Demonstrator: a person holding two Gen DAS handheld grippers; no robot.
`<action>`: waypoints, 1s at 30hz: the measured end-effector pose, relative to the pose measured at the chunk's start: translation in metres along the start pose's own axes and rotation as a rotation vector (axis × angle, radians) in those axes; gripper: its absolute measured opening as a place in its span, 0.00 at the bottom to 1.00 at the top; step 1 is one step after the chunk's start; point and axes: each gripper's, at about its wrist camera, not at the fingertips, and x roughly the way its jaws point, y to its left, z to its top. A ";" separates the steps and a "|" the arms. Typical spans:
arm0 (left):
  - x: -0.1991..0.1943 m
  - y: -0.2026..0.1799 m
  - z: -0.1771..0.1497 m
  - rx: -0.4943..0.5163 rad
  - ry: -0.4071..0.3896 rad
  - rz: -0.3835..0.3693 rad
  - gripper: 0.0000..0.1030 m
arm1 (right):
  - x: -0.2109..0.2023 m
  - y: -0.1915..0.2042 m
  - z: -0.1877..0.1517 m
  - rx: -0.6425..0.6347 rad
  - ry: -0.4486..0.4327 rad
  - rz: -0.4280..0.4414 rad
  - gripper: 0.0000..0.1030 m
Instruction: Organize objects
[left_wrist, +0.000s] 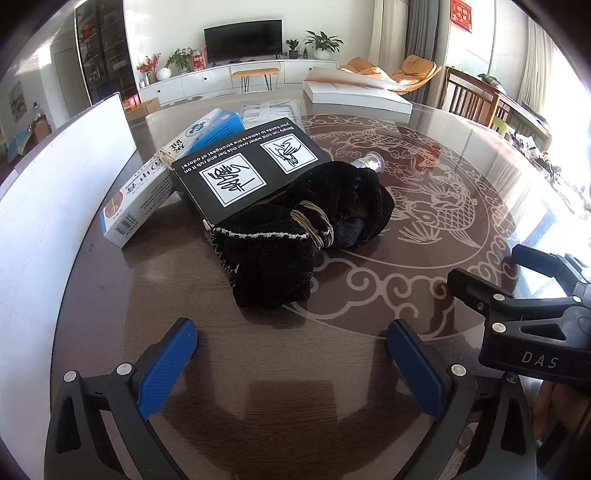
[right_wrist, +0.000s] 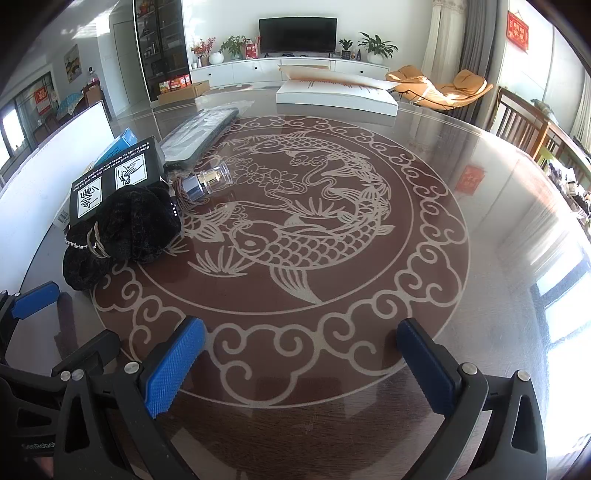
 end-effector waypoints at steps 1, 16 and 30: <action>0.000 0.000 0.000 0.000 0.000 0.000 1.00 | 0.000 0.000 0.000 0.000 0.000 0.000 1.00; 0.004 -0.002 0.002 0.003 0.001 -0.003 1.00 | 0.001 0.002 0.001 0.017 0.000 -0.010 1.00; 0.004 -0.002 0.002 0.003 0.001 -0.003 1.00 | 0.001 0.002 0.001 0.018 0.000 -0.010 1.00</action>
